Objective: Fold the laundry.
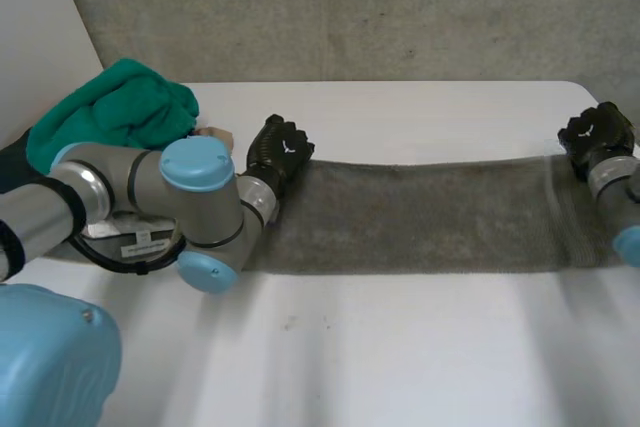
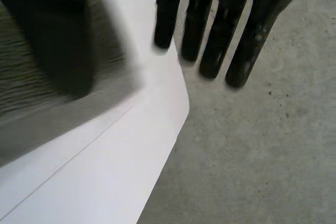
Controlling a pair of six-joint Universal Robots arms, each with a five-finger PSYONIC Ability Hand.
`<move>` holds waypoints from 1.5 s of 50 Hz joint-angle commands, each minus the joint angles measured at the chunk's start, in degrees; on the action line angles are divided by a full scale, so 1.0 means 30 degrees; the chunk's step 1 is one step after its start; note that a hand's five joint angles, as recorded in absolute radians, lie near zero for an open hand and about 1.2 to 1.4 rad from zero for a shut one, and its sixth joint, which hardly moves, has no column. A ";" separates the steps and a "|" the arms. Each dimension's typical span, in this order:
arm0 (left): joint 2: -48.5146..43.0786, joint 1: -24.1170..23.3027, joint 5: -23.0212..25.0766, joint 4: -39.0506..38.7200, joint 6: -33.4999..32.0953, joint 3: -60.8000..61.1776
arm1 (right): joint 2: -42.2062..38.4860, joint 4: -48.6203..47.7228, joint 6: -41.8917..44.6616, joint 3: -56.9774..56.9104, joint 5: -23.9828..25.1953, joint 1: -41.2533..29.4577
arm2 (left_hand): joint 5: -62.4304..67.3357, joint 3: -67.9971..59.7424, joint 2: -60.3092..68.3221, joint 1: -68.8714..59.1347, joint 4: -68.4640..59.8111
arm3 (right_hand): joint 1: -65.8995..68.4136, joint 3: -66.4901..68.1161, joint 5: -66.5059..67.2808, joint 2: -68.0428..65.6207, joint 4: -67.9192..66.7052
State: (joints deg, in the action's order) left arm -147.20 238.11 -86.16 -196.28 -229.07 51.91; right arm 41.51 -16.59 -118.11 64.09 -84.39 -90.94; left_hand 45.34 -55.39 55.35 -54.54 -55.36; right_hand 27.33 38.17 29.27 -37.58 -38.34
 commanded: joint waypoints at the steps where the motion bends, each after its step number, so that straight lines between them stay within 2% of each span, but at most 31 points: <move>1: 0.0429 -0.0033 -0.0224 -0.1983 0.0271 0.0067 | -0.0421 -0.0916 -0.0327 -0.0592 -0.1953 -0.0800 | -1.5113 1.5129 -1.5117 1.4848 1.5121 | -0.5778 -0.9390 -0.9755 0.9195 0.9446; 10: 0.5177 -0.0356 0.0010 -0.3042 0.2526 0.4578 | 0.3270 -0.0096 -0.2436 0.2482 -0.1752 -0.1036 | -1.5113 1.5129 -1.5117 1.4848 1.5121 | -0.5778 -0.9390 -0.9755 0.9195 0.9446; 16: 0.7548 -0.0122 0.0039 -0.2546 0.4341 0.7915 | 0.5119 0.1192 -0.4019 0.4446 -0.0435 -0.0977 | -1.5113 1.5129 -1.5117 1.4848 1.5121 | -0.5778 -0.9390 -0.9755 0.9195 0.9446; 19: 0.7934 -0.0034 0.0068 -0.2222 0.4374 0.8857 | 0.5470 0.1836 -0.4312 0.5002 0.0180 -0.0977 | -1.5113 1.5129 -1.5117 1.4848 1.5121 | -0.5778 -0.9390 -0.9755 0.9195 0.9446; 27: 0.6739 0.1517 0.0068 -0.2338 0.4141 0.8834 | 0.5588 0.2717 -0.4372 0.5472 0.0387 -0.0977 | -1.5113 1.5129 -1.5117 1.4848 1.5121 | -0.5778 -0.9390 -0.9755 0.9195 0.9446; 39: 0.4624 0.2164 0.0447 -0.2047 0.3378 0.6866 | 0.5647 0.2747 -0.4313 0.6761 0.0475 -0.0305 | -1.5113 1.5129 -1.5117 1.4848 1.5121 | -0.5778 -0.9390 -0.9755 0.9195 0.9446; 44: 0.4916 0.1959 0.1561 -0.1577 0.3436 0.7862 | 0.5851 0.2776 -0.4313 0.7201 0.0592 0.0106 | -1.5113 1.5129 -1.5117 1.4848 1.5121 | -0.5778 -0.9390 -0.9755 0.9195 0.9446; 58: 0.8078 0.1783 0.1152 -0.1255 0.3671 1.0115 | 0.6379 0.2776 -0.4284 0.8197 0.1295 0.0751 | -1.4818 1.4834 -1.4821 1.4553 1.4826 | -0.5778 -0.9390 -0.9755 0.9195 0.9446; 64: 0.8228 0.1168 0.1299 -0.0727 0.3554 1.1262 | 0.6379 0.2776 -0.4255 0.8344 0.1296 0.0722 | -1.4873 1.4889 -1.4877 1.4608 1.4881 | -0.5778 -0.9390 -0.9755 0.9195 0.9446; 69: 0.7498 0.1196 0.1357 -0.0903 0.3554 1.0795 | 0.6379 0.2747 -0.4284 0.8257 0.1325 0.0693 | -1.4873 1.4889 -1.4877 1.4608 1.4881 | -0.5778 -0.9390 -0.9755 0.9195 0.9446; 75: 0.4305 0.1957 0.1124 -0.1137 0.3349 0.7049 | 0.6379 0.2776 -0.4372 0.8256 0.1266 0.0693 | -1.4593 1.4609 -1.4597 1.4329 1.4602 | -0.5778 -0.9390 -0.9755 0.9195 0.9446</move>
State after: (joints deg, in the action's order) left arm -126.76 241.99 -82.22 -198.98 -218.71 82.35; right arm 60.65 -8.29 -130.94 88.97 -80.47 -88.84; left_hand 2.86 -12.30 11.88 -10.92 -11.61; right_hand 11.58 12.23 4.03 -12.69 -13.54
